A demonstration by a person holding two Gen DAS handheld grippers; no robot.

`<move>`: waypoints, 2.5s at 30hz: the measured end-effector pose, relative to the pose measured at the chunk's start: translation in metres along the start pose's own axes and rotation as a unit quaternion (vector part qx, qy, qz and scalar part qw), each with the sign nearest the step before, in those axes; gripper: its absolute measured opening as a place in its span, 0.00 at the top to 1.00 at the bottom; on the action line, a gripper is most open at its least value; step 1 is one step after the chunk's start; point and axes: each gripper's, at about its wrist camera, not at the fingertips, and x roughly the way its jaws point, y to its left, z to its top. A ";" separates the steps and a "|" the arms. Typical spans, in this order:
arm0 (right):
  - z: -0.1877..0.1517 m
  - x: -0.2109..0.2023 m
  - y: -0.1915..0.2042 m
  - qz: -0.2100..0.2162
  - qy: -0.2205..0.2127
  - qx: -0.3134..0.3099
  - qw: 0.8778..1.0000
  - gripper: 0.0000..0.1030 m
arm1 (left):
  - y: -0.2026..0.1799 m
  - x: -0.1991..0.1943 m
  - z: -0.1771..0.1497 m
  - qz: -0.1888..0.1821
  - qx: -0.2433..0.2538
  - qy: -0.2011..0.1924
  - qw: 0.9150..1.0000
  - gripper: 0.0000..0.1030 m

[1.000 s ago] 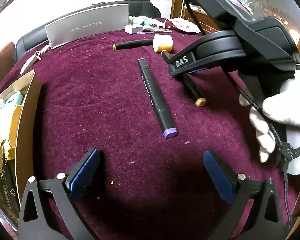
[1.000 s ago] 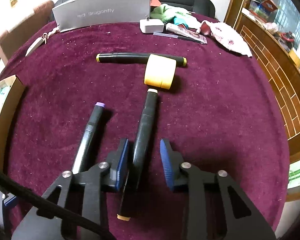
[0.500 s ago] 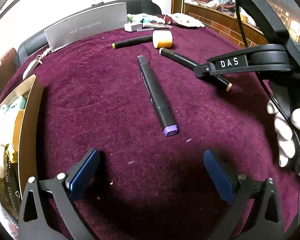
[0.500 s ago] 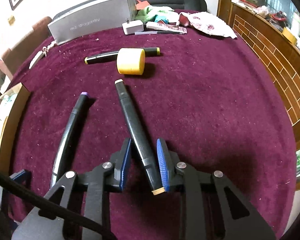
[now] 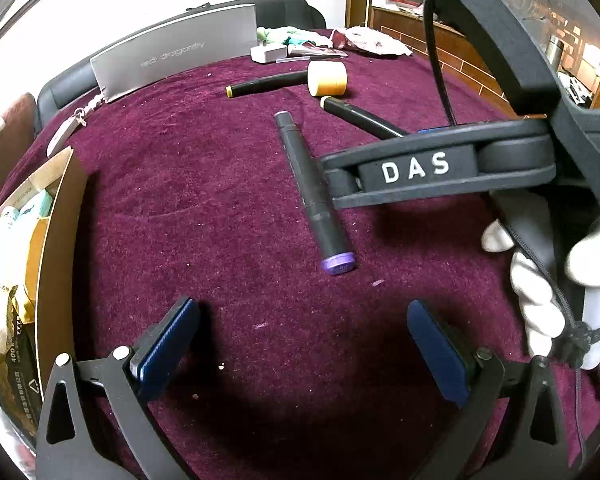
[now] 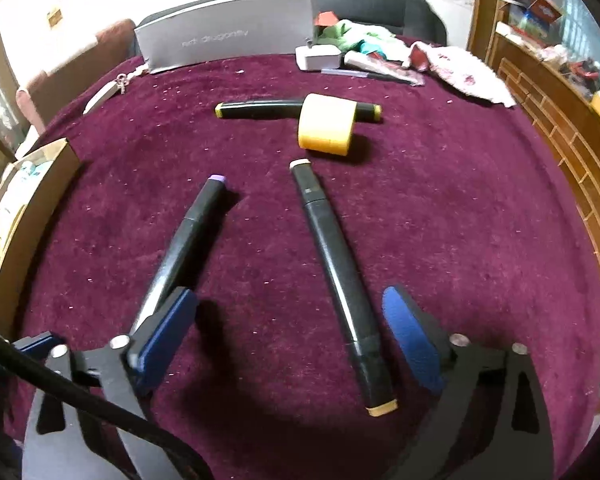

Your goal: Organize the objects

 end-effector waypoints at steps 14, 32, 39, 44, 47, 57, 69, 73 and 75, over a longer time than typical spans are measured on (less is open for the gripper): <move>-0.003 -0.004 -0.011 -0.004 -0.024 0.016 1.000 0.09 | 0.003 0.004 0.010 -0.006 -0.033 0.015 0.999 0.05; 0.003 -0.017 -0.050 -0.029 -0.052 0.078 0.995 0.18 | -0.003 0.038 0.067 0.033 -0.040 0.003 0.999 0.67; 0.001 -0.014 -0.050 -0.009 -0.046 0.079 0.996 0.29 | 0.003 0.034 0.064 0.015 -0.057 0.003 0.998 0.89; 0.000 -0.013 -0.046 -0.010 -0.052 0.075 0.996 0.40 | -0.001 0.035 0.063 0.029 -0.051 -0.008 0.998 0.89; 0.004 -0.010 -0.043 -0.028 -0.045 0.074 0.996 0.47 | -0.006 0.036 0.064 0.041 -0.044 -0.014 0.998 0.87; 0.022 0.004 -0.017 -0.087 -0.013 -0.003 0.996 0.54 | -0.013 0.037 0.061 0.011 -0.033 -0.033 0.999 0.48; 0.023 0.005 0.006 -0.122 0.010 -0.073 0.990 0.74 | -0.021 0.041 0.062 0.010 -0.017 -0.015 1.000 0.20; 0.025 0.008 0.009 -0.126 0.016 -0.082 0.988 0.74 | -0.022 0.042 0.063 0.010 -0.016 -0.014 1.000 0.20; 0.026 0.008 0.008 -0.122 0.021 -0.076 0.989 0.74 | -0.023 0.042 0.063 0.012 -0.014 -0.014 1.000 0.20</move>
